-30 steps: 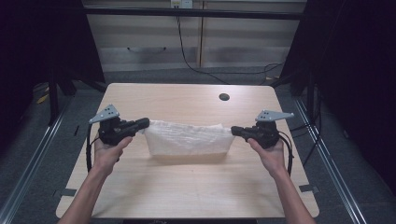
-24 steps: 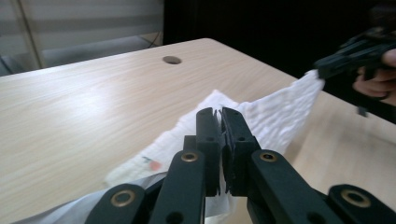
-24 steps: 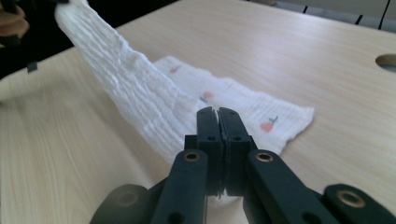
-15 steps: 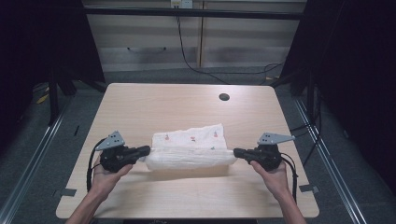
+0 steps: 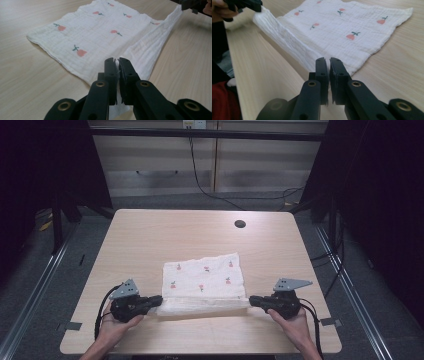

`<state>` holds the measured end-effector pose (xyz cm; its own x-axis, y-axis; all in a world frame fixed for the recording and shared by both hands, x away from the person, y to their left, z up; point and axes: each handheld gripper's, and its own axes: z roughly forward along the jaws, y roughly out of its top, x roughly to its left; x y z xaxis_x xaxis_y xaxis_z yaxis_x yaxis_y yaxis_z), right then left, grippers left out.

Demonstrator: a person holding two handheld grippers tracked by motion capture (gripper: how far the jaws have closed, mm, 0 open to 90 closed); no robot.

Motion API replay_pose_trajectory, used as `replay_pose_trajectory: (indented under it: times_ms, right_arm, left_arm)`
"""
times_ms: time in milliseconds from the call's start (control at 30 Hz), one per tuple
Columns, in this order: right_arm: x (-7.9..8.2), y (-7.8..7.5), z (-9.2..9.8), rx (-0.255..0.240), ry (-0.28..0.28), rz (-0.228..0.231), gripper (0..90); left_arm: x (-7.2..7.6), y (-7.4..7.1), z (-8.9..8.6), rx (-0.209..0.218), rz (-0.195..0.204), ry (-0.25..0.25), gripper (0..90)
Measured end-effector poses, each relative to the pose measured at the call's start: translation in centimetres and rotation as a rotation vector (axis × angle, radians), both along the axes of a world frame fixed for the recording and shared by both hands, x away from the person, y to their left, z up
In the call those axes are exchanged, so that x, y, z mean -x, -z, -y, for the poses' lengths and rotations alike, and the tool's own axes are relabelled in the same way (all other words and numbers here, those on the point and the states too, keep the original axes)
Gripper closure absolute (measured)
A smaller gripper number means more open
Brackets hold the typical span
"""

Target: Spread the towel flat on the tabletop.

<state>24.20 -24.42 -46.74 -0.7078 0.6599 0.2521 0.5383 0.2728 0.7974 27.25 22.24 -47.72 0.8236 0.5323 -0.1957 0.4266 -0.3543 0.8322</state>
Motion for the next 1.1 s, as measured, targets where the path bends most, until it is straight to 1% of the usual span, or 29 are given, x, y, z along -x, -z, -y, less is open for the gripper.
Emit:
replay_pose_trajectory:
  times_ms: [33, 133, 167, 200, 233, 300, 367, 467, 533, 600, 667, 700, 733, 767, 800, 833, 900, 933, 1000, 1067, 1100]
  right_arm:
    - [0.1, 0.0, 0.1, 0.002, 0.003, 0.005, 83.9]
    - [0.3, 0.1, 0.1, 0.001, 0.000, 0.002, 82.5]
    - [0.4, 0.0, 0.1, 0.001, 0.000, -0.002, 82.3]
    - [0.4, 0.0, 0.1, 0.000, -0.003, 0.000, 81.8]
    - [0.5, 0.0, 0.1, -0.001, 0.001, -0.002, 81.5]
    - [0.5, 0.0, 0.1, 0.001, 0.003, -0.002, 80.7]
    - [0.3, -0.1, 0.1, -0.004, 0.007, 0.001, 79.9]
    - [-0.4, -0.4, 0.0, -0.006, 0.014, 0.007, 77.0]
    - [-1.1, -0.6, -0.3, 0.000, 0.020, 0.011, 74.3]
    - [-2.0, -0.7, -0.6, 0.009, 0.022, 0.011, 71.1]
    - [-3.1, -0.7, -1.0, 0.012, 0.024, 0.010, 68.4]
    - [-3.8, -0.6, -1.2, 0.007, 0.028, 0.005, 65.4]
    - [-4.4, -0.5, -1.3, -0.009, 0.042, -0.006, 63.8]
    - [-5.0, -0.3, -1.5, -0.025, 0.044, -0.013, 63.9]
    - [-5.0, -0.3, -1.5, -0.025, 0.044, -0.013, 63.9]
    - [-5.9, -0.1, -2.1, -0.003, 0.033, -0.022, 63.8]
    - [-6.5, 0.2, -2.5, 0.007, 0.026, -0.026, 63.7]
    - [-6.9, 0.3, -2.7, 0.013, 0.020, -0.032, 63.4]
    - [-7.6, 0.7, -3.0, 0.032, 0.017, -0.049, 63.1]
    - [-8.3, 1.2, -3.2, 0.037, 0.014, -0.057, 63.4]
    - [-8.6, 1.4, -3.3, 0.051, 0.011, -0.066, 64.6]
  left_arm:
    - [0.1, 0.1, -0.1, -0.005, -0.004, -0.011, 83.8]
    - [0.5, 0.2, -0.6, -0.004, -0.016, -0.010, 82.5]
    - [0.6, 0.2, -0.8, 0.009, -0.014, -0.007, 80.9]
    - [0.7, 0.1, -0.9, 0.021, -0.024, -0.006, 78.1]
    - [0.9, -0.1, -1.0, 0.027, -0.018, -0.010, 74.5]
    - [1.1, -0.5, -1.3, 0.063, -0.020, -0.005, 72.8]
    - [1.1, -1.1, -1.7, 0.087, -0.003, -0.023, 70.2]
    - [0.5, -2.1, -2.2, 0.104, 0.011, -0.052, 66.2]
    - [-0.4, -2.7, -2.1, 0.103, 0.017, -0.073, 64.5]
    - [-1.5, -2.8, -1.8, 0.086, 0.021, -0.086, 64.6]
    - [-2.7, -2.4, -1.1, 0.068, 0.025, -0.106, 66.5]
    - [-3.4, -2.1, -0.9, 0.057, 0.029, -0.110, 68.9]
    - [-4.0, -1.8, -0.6, 0.050, 0.016, -0.117, 69.2]
    - [-4.7, -1.4, -0.3, 0.049, 0.000, -0.128, 68.9]
    - [-4.7, -1.4, -0.3, 0.049, 0.000, -0.128, 68.7]
    - [-5.6, -0.7, 0.3, 0.036, -0.024, -0.131, 68.7]
    - [-6.3, -0.1, 0.8, -0.009, -0.032, -0.134, 68.2]
    - [-6.7, 0.1, 1.0, -0.025, -0.044, -0.129, 67.6]
    - [-7.3, 0.4, 1.3, -0.051, -0.053, -0.131, 66.5]
    - [-7.7, 0.7, 1.6, -0.054, -0.064, -0.129, 65.9]
    - [-7.8, 1.0, 1.7, -0.055, -0.073, -0.125, 65.7]
